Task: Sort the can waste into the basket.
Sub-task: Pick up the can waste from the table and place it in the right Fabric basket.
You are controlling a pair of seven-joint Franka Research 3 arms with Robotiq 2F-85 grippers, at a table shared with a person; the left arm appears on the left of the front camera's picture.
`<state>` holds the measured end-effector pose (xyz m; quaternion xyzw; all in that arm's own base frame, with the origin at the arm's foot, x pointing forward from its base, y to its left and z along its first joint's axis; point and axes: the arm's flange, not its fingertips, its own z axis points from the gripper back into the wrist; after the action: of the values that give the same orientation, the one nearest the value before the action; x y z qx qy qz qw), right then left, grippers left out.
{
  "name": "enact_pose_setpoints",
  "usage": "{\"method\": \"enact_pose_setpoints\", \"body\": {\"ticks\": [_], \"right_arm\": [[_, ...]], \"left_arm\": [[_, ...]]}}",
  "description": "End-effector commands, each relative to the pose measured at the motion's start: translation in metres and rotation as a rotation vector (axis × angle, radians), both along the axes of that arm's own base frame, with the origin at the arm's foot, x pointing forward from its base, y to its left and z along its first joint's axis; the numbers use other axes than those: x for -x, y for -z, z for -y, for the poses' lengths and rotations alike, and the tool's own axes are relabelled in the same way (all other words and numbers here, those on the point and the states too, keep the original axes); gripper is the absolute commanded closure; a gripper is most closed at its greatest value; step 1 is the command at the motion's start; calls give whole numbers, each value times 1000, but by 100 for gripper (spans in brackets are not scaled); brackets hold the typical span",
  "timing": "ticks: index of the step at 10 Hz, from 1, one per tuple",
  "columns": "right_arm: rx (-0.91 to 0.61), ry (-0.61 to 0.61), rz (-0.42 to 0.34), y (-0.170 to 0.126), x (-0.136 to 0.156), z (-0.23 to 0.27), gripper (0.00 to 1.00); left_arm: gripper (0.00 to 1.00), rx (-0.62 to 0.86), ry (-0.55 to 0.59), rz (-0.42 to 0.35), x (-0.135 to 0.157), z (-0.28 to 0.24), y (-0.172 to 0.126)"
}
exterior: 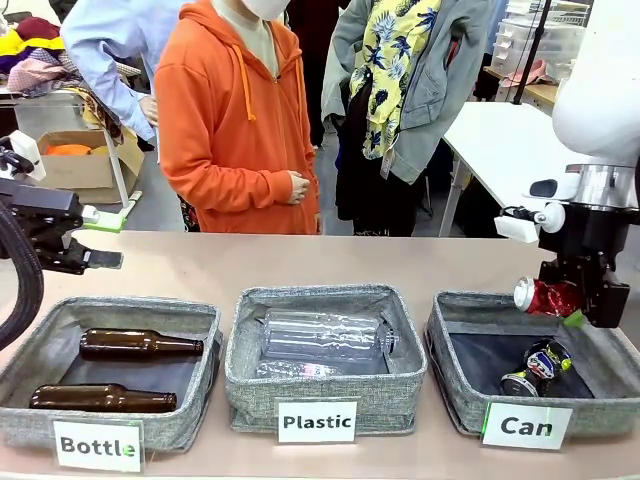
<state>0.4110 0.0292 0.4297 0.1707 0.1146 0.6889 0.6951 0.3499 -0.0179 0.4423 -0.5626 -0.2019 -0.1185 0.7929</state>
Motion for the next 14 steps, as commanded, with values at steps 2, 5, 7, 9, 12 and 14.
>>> {"method": "enact_pose_setpoints", "body": {"ticks": [2, 5, 7, 9, 12, 14], "right_arm": [[-17, 53, 51, 9, 1, 4, 49], [-8, 73, 57, 12, 4, 5, 0], [-13, 77, 57, 12, 6, 6, 18], [-21, 106, 63, 12, 4, 6, 0], [-157, 301, 66, 3, 0, 1, 0], [-400, 602, 94, -10, -7, 1, 0]], "left_arm": [[0, 15, -7, 1, 0, 1, -1], [0, 15, -7, 1, 0, 1, -1], [0, 15, -7, 1, 0, 1, -1], [0, 15, -7, 1, 0, 1, -1], [0, 15, -7, 1, 0, 1, -1], [0, 15, -7, 1, 0, 1, -1]]}}
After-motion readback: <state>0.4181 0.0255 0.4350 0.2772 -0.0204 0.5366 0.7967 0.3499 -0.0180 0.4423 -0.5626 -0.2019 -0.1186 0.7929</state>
